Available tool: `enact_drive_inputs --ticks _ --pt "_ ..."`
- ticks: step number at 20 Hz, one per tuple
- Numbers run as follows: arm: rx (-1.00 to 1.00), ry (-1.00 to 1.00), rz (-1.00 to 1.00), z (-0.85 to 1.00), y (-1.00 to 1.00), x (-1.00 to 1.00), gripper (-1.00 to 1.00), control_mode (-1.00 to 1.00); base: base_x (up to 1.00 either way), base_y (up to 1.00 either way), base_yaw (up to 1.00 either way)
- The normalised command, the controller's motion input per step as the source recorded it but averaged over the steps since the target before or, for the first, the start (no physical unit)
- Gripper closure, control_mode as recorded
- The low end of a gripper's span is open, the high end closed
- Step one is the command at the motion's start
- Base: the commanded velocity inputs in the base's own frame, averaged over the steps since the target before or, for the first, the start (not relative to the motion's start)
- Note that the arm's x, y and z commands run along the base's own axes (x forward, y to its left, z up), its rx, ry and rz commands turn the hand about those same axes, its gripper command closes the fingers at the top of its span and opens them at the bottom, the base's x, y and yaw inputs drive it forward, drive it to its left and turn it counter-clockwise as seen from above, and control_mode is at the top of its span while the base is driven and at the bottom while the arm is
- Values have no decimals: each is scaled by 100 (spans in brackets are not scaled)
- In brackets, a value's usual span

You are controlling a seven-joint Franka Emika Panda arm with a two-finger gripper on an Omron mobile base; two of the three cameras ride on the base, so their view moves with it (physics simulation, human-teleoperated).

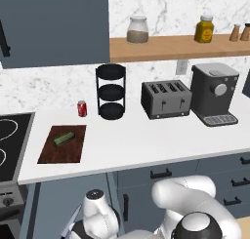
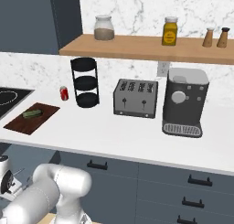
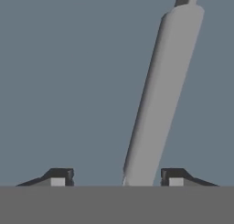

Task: Place the appropriate cutting tool for cutting the cucumber skin on the cutting board.

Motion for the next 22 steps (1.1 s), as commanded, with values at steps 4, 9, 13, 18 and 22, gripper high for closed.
enact_drive_inputs --ticks 4,9,13,18,22 --pt "5 0 0 -5 0 -1 100 -100 0 0 0" --pt "2 0 0 -3 0 -1 100 -100 0 0 0" --pt "0 0 -1 13 2 -8 100 -100 0 0 0" --pt "0 0 0 75 15 -44 100 -100 0 0 0" --pt "0 0 0 96 24 -71 100 -100 0 0 0"
